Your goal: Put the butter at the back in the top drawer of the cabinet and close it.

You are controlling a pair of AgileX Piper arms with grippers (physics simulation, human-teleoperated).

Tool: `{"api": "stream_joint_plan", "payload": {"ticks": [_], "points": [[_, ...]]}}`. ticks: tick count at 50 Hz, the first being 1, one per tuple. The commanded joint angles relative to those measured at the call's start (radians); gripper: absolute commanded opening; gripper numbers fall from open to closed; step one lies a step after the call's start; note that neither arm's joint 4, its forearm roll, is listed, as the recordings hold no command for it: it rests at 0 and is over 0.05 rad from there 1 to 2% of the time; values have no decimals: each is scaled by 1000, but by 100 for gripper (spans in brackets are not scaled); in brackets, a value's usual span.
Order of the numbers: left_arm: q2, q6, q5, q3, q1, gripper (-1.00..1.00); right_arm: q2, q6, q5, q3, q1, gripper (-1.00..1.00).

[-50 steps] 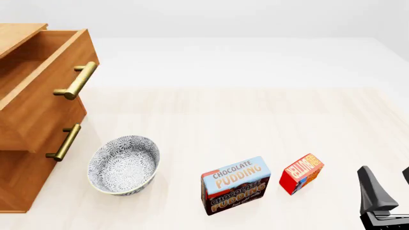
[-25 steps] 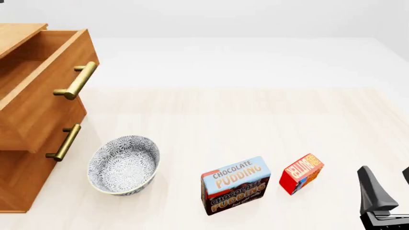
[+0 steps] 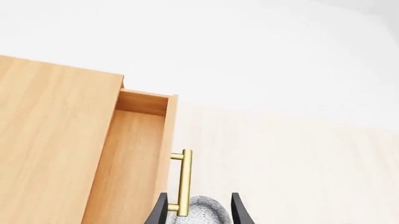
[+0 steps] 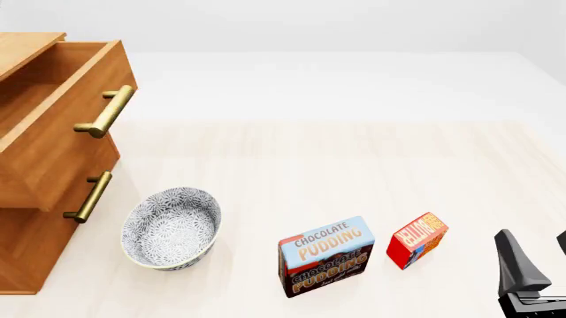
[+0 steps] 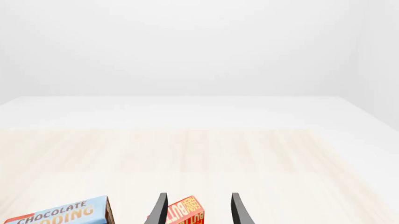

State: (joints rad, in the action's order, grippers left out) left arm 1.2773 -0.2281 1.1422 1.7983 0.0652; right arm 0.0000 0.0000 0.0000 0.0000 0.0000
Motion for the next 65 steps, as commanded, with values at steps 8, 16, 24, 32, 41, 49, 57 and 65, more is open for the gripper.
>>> {"api": "stream_joint_plan", "payload": {"ticks": [8,16,24,32,41,49,57,65], "points": [[38,4,-10,-15,-31,100,0,0,0,0,0,100],[51,7,-5,0,-47,100,0,0,0,0,0,100],[52,21,-13,-10,-74,100,0,0,0,0,0,100],[62,15,-36,-36,-77,100,0,0,0,0,0,100],[86,18,-59,-55,-85,100,0,0,0,0,0,100],[106,10,-90,-89,-83,100,0,0,0,0,0,100],[130,12,-116,-116,-84,100,0,0,0,0,0,100],[151,8,-144,-145,-80,100,0,0,0,0,0,100]]}}
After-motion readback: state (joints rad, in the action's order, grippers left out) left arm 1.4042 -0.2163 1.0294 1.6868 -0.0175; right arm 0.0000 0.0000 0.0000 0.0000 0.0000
